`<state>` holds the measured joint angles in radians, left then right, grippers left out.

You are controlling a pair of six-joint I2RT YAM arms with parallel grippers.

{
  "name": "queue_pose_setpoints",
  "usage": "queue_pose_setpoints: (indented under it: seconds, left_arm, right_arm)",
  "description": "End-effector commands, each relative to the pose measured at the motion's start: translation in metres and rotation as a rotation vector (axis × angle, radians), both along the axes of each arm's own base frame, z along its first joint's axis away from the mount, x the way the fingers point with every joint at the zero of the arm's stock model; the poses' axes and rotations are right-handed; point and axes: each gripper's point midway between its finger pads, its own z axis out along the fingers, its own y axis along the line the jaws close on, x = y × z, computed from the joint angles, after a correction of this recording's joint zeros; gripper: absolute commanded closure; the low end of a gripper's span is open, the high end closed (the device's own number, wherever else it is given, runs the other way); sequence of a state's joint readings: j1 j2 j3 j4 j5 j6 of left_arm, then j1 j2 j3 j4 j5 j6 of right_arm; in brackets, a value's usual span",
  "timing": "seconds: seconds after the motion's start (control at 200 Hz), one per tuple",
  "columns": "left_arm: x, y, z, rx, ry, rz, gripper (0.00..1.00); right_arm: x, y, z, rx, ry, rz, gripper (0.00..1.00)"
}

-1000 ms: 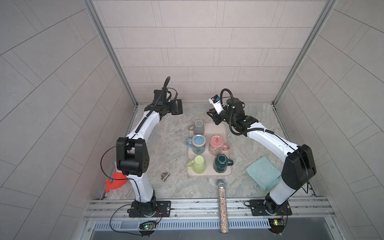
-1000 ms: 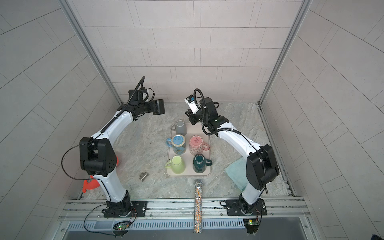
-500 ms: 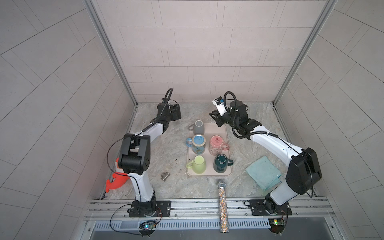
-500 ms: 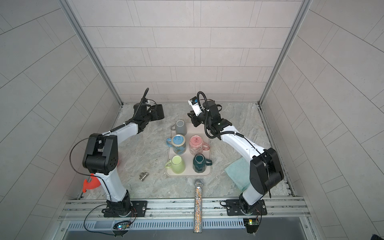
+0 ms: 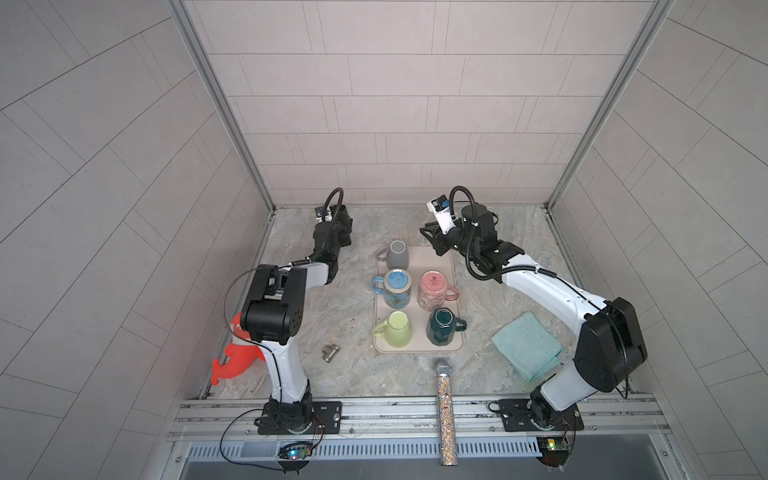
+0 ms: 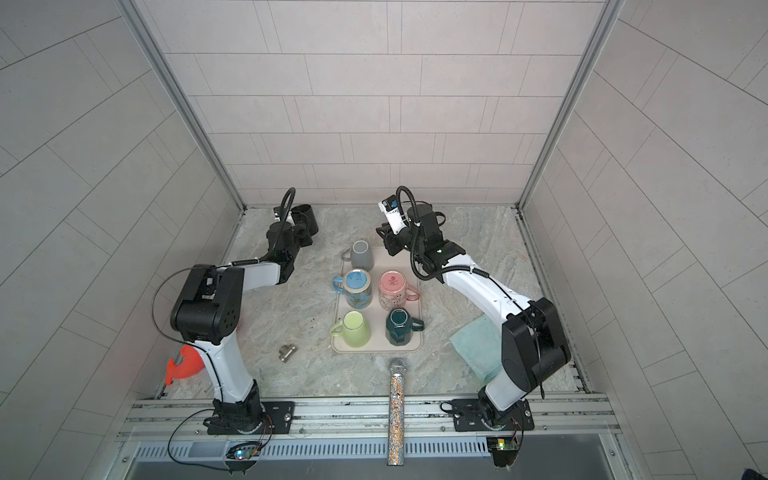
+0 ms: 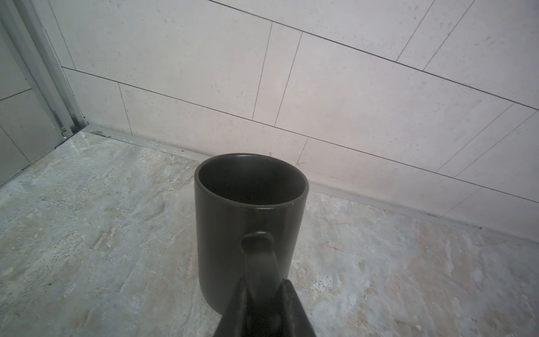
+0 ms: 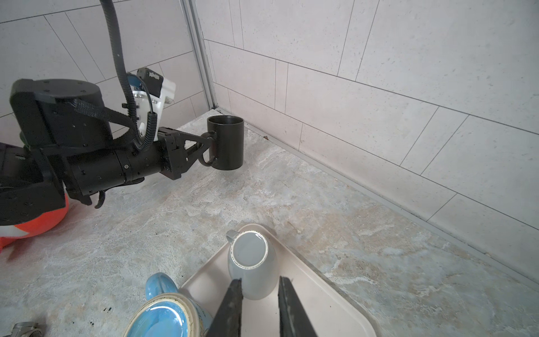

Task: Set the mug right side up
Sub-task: 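Open the right gripper and withdraw it while the left gripper holds the mug upright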

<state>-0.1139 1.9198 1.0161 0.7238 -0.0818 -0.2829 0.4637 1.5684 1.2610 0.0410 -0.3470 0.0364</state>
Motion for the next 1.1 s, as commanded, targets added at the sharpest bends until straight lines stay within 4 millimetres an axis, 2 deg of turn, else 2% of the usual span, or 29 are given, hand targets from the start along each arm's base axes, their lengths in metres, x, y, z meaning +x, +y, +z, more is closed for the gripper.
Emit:
queue_pose_setpoints:
  seconds: [0.0,0.205,0.45,0.63,1.021,1.096]
  left_arm:
    - [0.01,0.01,0.054,-0.013,-0.236,0.065,1.0]
    - [0.01,0.019,0.046,-0.018,-0.295,0.119,1.0]
    - [0.004,0.013,0.03,-0.003,-0.34,0.115,1.0]
    - [0.001,0.008,0.015,0.021,-0.311,0.105,1.0]
    - [-0.007,-0.001,0.003,0.05,-0.293,0.083,1.0]
    - [-0.008,-0.004,-0.001,0.054,-0.285,0.068,0.96]
  right_arm:
    - [-0.004,-0.005,0.019,0.027,-0.034,-0.012,0.77]
    - [-0.004,-0.006,0.019,0.029,-0.033,-0.017,0.77]
    - [-0.003,-0.005,0.019,0.035,-0.031,-0.016,0.77]
    - [-0.004,-0.005,0.018,0.036,-0.027,-0.017,0.77]
    - [-0.004,-0.006,0.016,0.043,-0.021,-0.019,0.77]
    - [-0.005,-0.006,0.016,0.046,-0.021,-0.018,0.77]
